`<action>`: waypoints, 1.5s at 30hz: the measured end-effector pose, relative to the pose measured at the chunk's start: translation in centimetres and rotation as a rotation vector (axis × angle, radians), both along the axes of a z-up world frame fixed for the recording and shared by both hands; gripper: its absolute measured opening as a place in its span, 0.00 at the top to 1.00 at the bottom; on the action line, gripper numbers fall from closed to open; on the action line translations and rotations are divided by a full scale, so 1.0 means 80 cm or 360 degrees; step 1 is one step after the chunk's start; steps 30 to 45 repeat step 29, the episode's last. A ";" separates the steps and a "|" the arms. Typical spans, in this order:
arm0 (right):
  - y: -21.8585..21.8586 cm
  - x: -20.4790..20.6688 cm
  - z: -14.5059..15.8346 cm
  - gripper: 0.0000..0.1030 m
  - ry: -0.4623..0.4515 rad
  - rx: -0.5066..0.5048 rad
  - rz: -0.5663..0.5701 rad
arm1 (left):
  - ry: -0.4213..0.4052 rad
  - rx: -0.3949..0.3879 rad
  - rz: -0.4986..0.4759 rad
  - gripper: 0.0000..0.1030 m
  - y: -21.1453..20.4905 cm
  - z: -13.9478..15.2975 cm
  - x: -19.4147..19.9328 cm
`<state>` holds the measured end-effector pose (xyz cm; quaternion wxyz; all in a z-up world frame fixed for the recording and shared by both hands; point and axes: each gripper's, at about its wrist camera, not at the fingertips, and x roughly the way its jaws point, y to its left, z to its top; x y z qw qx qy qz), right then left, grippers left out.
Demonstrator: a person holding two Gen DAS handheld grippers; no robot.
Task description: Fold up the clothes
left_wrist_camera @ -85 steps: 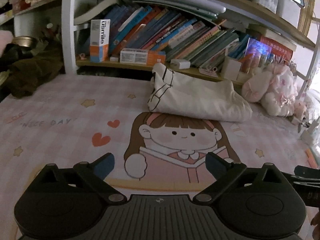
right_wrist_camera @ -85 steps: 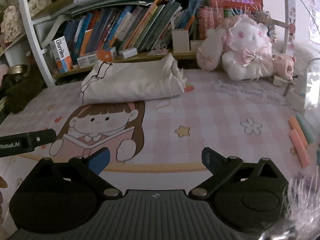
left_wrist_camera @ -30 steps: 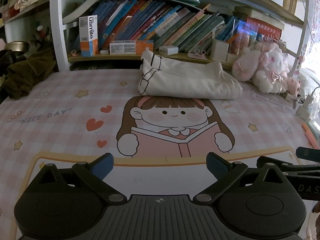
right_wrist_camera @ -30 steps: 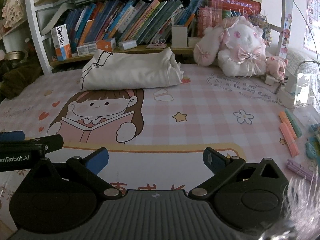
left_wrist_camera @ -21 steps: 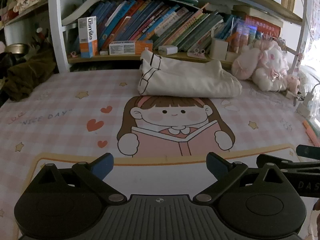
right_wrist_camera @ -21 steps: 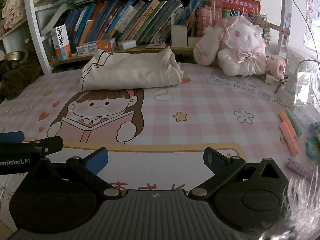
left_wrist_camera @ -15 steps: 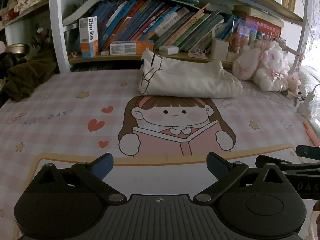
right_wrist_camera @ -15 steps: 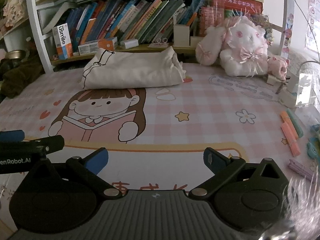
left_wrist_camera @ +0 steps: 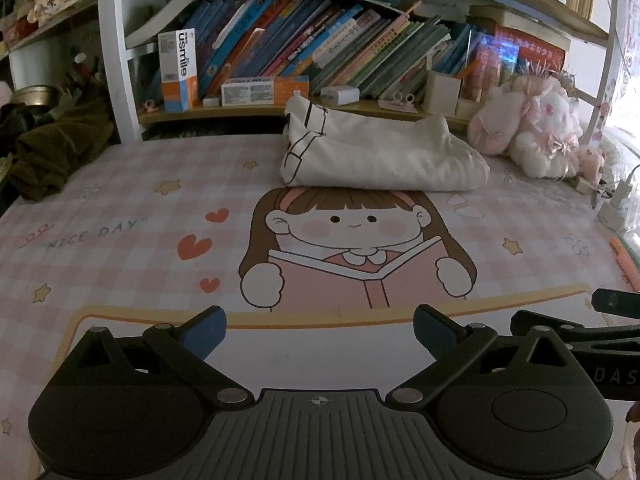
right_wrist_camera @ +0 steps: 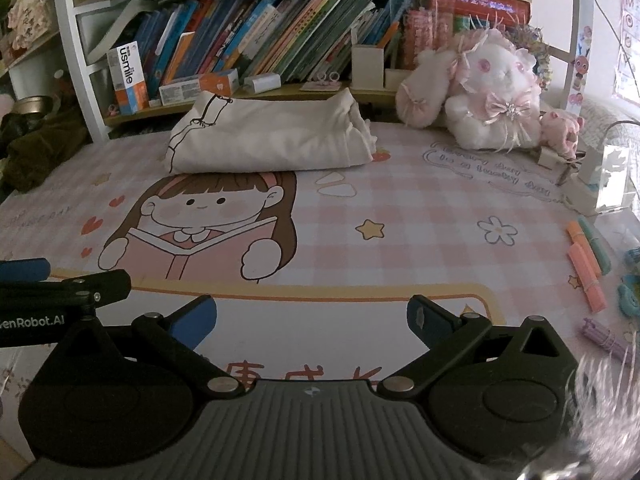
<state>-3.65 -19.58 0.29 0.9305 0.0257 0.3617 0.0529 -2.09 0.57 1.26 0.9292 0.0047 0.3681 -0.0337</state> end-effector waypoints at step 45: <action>0.003 -0.001 -0.002 0.00 0.0004 0.0000 0.0011 | -0.0019 0.0004 0.0016 0.00 0.004 0.001 -0.003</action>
